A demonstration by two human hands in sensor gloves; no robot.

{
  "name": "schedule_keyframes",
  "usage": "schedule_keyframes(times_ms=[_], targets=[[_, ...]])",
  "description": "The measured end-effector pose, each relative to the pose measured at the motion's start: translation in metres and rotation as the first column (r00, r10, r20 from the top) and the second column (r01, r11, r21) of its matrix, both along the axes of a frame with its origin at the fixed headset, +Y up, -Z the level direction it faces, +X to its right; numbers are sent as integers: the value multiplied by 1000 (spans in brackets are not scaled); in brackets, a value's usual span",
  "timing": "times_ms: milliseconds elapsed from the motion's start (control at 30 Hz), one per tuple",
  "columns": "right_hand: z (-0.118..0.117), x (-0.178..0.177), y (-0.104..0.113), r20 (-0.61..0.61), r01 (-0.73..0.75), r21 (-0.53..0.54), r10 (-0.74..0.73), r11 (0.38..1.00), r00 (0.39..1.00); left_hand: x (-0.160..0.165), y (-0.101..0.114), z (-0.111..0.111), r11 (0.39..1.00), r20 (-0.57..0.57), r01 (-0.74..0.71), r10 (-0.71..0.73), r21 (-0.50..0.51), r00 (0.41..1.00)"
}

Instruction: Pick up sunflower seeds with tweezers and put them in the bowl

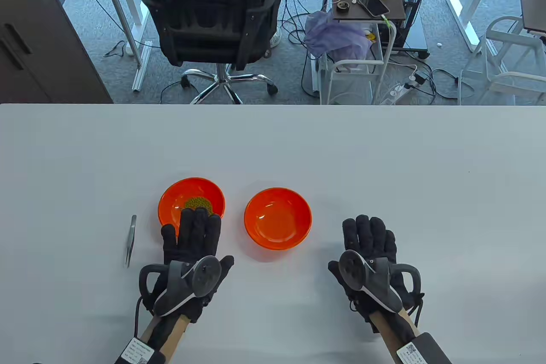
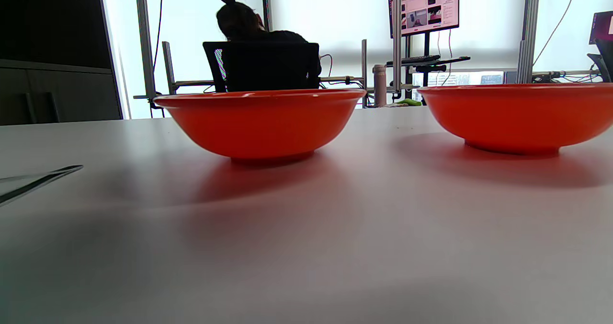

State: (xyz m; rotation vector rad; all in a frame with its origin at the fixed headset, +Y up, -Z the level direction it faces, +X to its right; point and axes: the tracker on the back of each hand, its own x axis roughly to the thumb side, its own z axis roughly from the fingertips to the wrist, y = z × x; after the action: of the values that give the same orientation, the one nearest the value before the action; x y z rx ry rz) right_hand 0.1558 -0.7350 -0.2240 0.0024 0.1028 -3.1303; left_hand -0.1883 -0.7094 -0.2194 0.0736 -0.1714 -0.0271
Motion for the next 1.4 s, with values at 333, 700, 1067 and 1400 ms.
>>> schedule_keyframes(times_ms=[333, 700, 1067, 1400], targets=[[0, 0, 3, -5, 8, 6, -8, 1000, 1000, 0, -2, -1, 1000, -13, 3, -3, -13, 1000], [-1, 2, 2, 8, 16, 0, -16, 1000, 1000, -7, 2, -3, 1000, -36, -22, 22, 6, 999], [-2, 3, 2, 14, 21, -22, -21, 1000, 1000, -60, 13, -14, 994, -234, -94, 106, 62, 966], [-3, 2, 0, 10, 17, -52, -17, 998, 1000, -124, 0, -23, 993, -557, -116, 86, -19, 826]])
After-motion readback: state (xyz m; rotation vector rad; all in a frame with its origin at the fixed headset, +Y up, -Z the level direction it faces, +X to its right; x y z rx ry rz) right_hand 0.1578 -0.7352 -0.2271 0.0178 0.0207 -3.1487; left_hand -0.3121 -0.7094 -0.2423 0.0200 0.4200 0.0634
